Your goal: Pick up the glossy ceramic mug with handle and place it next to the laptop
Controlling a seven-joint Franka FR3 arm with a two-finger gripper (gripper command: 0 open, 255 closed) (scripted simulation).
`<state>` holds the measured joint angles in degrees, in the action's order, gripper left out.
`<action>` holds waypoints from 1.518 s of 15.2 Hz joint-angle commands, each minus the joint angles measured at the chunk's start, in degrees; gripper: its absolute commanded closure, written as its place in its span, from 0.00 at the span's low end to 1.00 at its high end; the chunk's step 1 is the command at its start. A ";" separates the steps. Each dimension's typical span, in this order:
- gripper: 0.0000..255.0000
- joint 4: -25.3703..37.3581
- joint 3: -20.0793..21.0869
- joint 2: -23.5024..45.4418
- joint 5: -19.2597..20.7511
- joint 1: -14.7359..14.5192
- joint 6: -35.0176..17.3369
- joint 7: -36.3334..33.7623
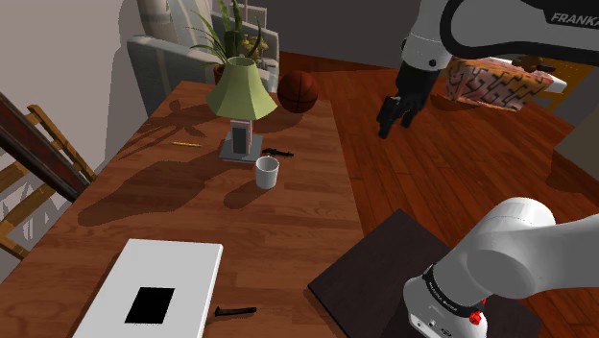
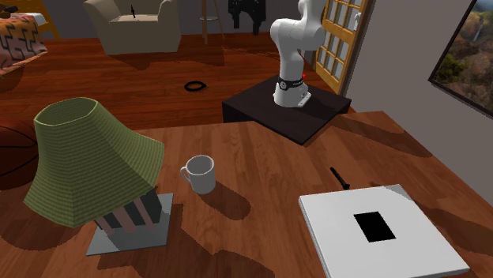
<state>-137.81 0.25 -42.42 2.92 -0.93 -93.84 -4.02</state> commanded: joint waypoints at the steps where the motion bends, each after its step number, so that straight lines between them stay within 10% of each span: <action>1: 0.00 0.00 0.00 0.00 0.00 0.00 0.00 0.00; 23: 0.00 17.28 5.99 46.45 0.73 -3.30 -26.08 -6.79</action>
<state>-122.20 6.08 1.66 3.39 -4.07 -119.37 -10.49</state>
